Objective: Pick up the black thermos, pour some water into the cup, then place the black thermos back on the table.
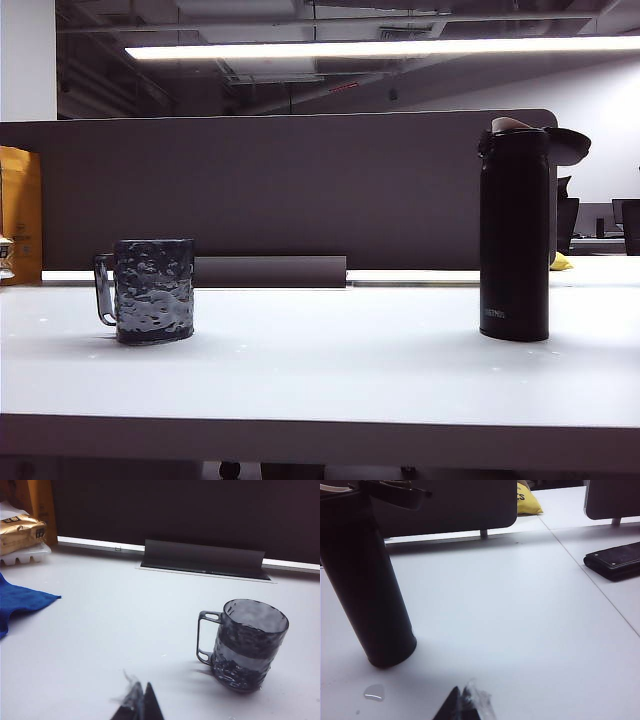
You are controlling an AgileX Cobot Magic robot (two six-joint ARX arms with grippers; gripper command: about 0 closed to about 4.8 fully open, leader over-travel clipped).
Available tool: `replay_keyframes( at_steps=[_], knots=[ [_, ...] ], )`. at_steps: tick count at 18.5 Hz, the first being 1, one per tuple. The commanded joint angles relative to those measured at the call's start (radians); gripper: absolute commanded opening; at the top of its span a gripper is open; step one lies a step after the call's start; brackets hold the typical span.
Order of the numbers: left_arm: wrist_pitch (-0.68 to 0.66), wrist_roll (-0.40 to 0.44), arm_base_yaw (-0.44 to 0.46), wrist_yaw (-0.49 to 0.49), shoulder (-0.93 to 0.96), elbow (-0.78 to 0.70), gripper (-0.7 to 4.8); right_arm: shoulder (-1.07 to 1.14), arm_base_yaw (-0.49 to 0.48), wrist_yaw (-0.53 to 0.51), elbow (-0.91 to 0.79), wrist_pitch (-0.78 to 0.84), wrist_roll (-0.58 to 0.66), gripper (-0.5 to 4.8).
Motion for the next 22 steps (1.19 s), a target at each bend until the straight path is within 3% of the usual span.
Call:
replay_keyframes(
  at_steps=[1, 8, 10, 11, 12, 13, 14, 16, 17, 22],
  knots=[
    [0.009, 0.001, 0.001, 0.003, 0.001, 0.002, -0.05, -0.001, -0.001, 0.007, -0.005, 0.019, -0.003, -0.08],
    [0.019, 0.0, 0.001, 0.0, 0.001, 0.002, -0.05, -0.001, -0.001, 0.007, -0.005, 0.019, -0.003, -0.07],
    [0.021, -0.001, 0.002, -0.008, 0.001, 0.002, -0.04, -0.001, -0.001, 0.006, -0.005, 0.019, -0.002, 0.22],
    [0.021, -0.001, 0.002, -0.017, 0.001, 0.002, 0.21, -0.001, -0.001, 0.006, -0.004, 0.02, -0.002, 0.84],
    [0.021, -0.001, 0.002, -0.017, 0.001, 0.002, 0.81, -0.001, -0.001, 0.005, -0.004, 0.023, -0.002, 1.63],
    [0.021, -0.001, 0.002, -0.017, 0.001, 0.002, 1.64, -0.001, -0.001, 0.006, -0.003, 0.028, -0.002, 2.52],
    [0.021, -0.001, 0.001, -0.017, 0.001, 0.005, 2.8, -0.001, -0.001, 0.006, -0.003, 0.039, -0.001, 3.63],
    [0.021, -0.011, 0.001, -0.017, 0.001, 0.013, 4.46, -0.001, -0.001, 0.005, 0.002, 0.063, 0.006, 4.79],
    [0.022, -0.035, 0.001, -0.016, 0.001, 0.022, 4.79, -0.001, -0.001, 0.003, 0.011, 0.062, 0.006, 4.79],
    [0.021, -0.099, 0.001, 0.037, 0.001, 0.074, 4.79, -0.001, 0.0, -0.072, 0.114, 0.022, 0.003, 4.79]
  ],
)
